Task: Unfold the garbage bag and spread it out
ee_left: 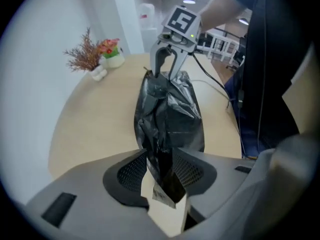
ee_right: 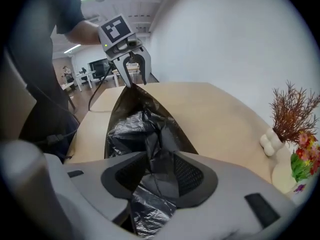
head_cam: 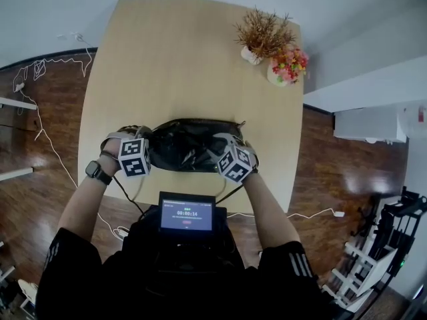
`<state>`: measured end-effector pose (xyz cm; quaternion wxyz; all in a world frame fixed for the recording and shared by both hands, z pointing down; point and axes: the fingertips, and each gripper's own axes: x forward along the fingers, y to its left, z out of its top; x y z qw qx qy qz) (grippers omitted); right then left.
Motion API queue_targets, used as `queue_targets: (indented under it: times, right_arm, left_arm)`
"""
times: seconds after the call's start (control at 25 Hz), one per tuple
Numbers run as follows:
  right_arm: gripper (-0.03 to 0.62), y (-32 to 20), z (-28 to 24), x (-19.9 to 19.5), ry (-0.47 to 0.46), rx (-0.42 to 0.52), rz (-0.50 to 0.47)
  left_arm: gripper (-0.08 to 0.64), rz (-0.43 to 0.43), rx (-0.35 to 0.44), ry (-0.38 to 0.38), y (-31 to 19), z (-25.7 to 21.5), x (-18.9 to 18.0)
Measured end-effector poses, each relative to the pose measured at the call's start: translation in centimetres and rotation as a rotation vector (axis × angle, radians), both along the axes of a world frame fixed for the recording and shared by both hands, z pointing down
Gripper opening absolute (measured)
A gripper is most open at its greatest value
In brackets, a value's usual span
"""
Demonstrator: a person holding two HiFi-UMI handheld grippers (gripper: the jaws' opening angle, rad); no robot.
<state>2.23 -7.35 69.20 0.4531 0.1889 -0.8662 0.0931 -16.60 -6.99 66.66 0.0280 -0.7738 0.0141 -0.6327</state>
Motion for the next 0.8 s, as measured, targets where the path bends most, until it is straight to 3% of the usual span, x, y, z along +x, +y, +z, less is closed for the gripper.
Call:
queue_targets:
  times: [0.16, 0.36, 0.56, 0.64, 0.8]
  right_arm:
    - [0.205, 0.6, 1.5, 0.6, 0.040, -0.049, 0.002]
    - [0.229, 1.1, 2.5, 1.4, 0.098, -0.095, 0.000]
    - [0.230, 2.2, 4.4, 2.3, 0.139, -0.142, -0.003]
    - [0.287, 2.7, 5.0, 2.8, 0.157, -0.172, -0.005]
    - [0.333, 3.2, 5.8, 3.9, 0.186, -0.217, -0.012]
  left_arm:
    - [0.169, 0.024, -0.040, -0.033, 1.6, 1.9, -2.2]
    - [0.156, 0.041, -0.030, 0.073, 1.7, 0.9, 0.3]
    - [0.143, 0.063, -0.038, -0.057, 1.4, 4.4, -2.1]
    - [0.180, 0.050, -0.035, -0.089, 0.8, 5.4, -2.6]
    - [0.231, 0.036, -0.071, -0.136, 0.0, 7.3, -3.0]
